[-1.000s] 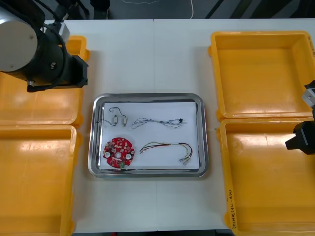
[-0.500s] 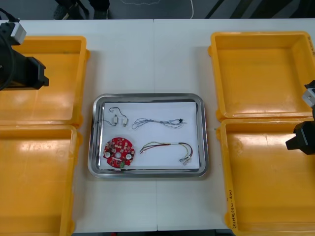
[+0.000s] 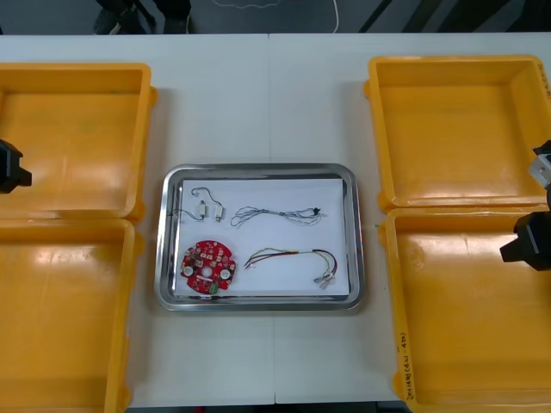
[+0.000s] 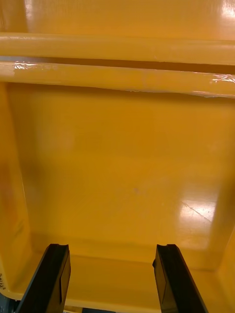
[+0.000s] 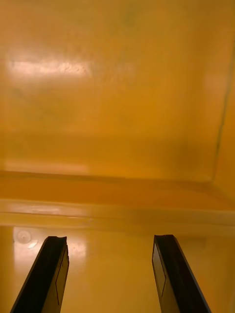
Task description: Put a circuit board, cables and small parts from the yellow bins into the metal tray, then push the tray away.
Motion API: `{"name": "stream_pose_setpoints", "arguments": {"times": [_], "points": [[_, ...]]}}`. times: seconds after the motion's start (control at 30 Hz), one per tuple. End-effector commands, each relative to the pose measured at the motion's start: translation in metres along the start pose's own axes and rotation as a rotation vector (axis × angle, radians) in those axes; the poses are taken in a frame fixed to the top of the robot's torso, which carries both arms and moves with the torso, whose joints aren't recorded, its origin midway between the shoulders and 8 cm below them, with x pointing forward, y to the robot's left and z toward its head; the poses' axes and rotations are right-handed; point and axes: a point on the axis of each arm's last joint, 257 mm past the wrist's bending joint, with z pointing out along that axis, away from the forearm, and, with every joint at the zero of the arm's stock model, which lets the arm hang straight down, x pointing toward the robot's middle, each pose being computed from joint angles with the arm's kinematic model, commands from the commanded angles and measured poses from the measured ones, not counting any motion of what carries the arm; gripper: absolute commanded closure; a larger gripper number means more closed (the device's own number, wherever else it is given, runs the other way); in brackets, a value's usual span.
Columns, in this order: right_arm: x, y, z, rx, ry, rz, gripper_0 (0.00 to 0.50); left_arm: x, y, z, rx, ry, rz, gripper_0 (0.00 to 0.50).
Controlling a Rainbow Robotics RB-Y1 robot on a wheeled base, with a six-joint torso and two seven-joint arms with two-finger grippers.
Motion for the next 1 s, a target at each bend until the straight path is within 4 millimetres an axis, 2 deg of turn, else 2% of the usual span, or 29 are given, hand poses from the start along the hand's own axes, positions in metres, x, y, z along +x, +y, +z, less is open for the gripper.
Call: {"name": "stream_pose_setpoints", "arguments": {"times": [0.03,0.2,0.37,0.83,1.0], "points": [[-0.002,-0.017,-0.015,0.06,-0.024,0.003,0.0,0.016,0.032,-0.009,-0.047,0.016,0.072,0.0],[-0.002,-0.013,-0.016,0.051,-0.023,-0.026,0.0,0.039,0.037,-0.011,-0.036,0.033,0.07,0.0],[0.0,-0.003,-0.019,0.038,-0.027,-0.078,0.0,0.052,0.035,-0.018,-0.009,0.029,0.066,0.0],[-0.009,0.067,-0.014,-0.004,-0.017,-0.376,0.0,0.103,0.042,-0.021,-0.024,0.092,0.101,0.0],[-0.011,0.089,-0.01,-0.01,-0.003,-0.487,0.0,0.114,0.04,-0.019,-0.016,0.115,0.112,0.0]]}}
